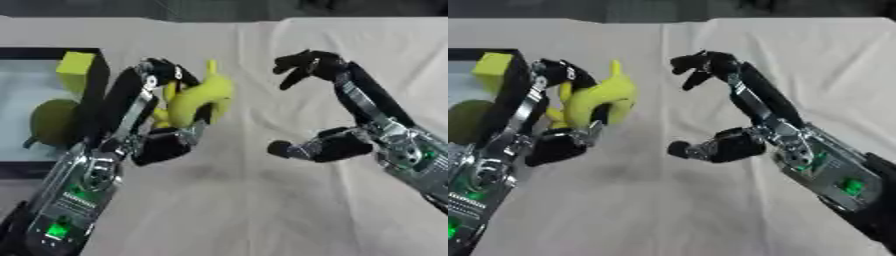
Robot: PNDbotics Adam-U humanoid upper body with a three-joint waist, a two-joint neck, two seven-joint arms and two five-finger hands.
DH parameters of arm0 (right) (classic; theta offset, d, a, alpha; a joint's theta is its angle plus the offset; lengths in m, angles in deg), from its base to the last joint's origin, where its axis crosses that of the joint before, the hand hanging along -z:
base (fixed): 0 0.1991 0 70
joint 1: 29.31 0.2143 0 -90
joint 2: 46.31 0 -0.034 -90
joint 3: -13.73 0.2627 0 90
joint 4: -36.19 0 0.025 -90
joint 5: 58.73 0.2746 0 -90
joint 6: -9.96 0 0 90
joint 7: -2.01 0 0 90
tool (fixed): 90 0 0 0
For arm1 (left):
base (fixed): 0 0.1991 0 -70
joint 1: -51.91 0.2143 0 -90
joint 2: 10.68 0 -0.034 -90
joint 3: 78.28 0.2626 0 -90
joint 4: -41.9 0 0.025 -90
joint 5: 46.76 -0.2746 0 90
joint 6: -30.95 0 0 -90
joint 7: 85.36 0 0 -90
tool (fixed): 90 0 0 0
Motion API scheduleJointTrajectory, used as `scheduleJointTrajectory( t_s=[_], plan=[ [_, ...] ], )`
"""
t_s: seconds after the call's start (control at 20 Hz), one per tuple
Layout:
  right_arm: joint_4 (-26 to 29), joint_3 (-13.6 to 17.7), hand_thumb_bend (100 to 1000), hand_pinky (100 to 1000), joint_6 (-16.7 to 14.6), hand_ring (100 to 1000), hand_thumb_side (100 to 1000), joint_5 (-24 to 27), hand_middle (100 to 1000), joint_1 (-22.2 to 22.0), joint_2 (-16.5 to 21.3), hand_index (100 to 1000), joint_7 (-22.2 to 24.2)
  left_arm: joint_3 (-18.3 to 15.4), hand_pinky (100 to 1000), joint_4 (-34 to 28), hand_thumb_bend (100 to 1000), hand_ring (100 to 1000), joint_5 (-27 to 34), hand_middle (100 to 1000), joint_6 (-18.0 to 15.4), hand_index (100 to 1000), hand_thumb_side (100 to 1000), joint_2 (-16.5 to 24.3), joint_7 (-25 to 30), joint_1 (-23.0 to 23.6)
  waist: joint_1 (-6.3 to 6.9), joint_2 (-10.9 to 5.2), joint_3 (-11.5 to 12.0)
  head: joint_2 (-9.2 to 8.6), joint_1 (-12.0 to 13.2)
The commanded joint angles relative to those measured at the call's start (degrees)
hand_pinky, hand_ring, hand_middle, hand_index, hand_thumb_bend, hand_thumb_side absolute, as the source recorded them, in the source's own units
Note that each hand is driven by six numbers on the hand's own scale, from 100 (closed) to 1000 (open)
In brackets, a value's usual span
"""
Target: Pick up the objects with one hand, pass them to the other hand, and then place them into the box on the other side of the table.
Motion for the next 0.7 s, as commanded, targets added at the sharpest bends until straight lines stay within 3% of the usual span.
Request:
scheduleJointTrajectory(
  t_s=[0.05, 0.35, 0.7],
  plan=[
    [0.89, -0.52, 719, 668, -0.11, 625, 122, -1.34, 719, -0.33, 2.01, 849, -1.56, -3.29, 594, -1.89, 100, 617, 1.0, 236, 1.56, 177, 100, 2.29, -1.91, -0.38, 0.47, -2.35, 0.23, -0.78, 0.41],
    [0.89, -2.87, 715, 669, -0.28, 626, 117, -4.38, 721, -2.37, 1.5, 849, -3.81, -8.77, 589, -3.17, 100, 610, 1.42, 236, 4.86, 181, 100, 5.29, -5.78, -0.25, 0.44, -2.24, 0.89, -1.4, 2.25],
    [0.89, -4.5, 711, 667, -0.5, 623, 112, -6.2, 719, -3.25, 1.01, 848, -5.99, -12.39, 592, 1.5, 100, 615, -1.73, 246, 7.52, 189, 100, 8.17, -8.26, 0.52, 0.27, -2.09, 1.09, -2.03, 3.68]
  ],
)
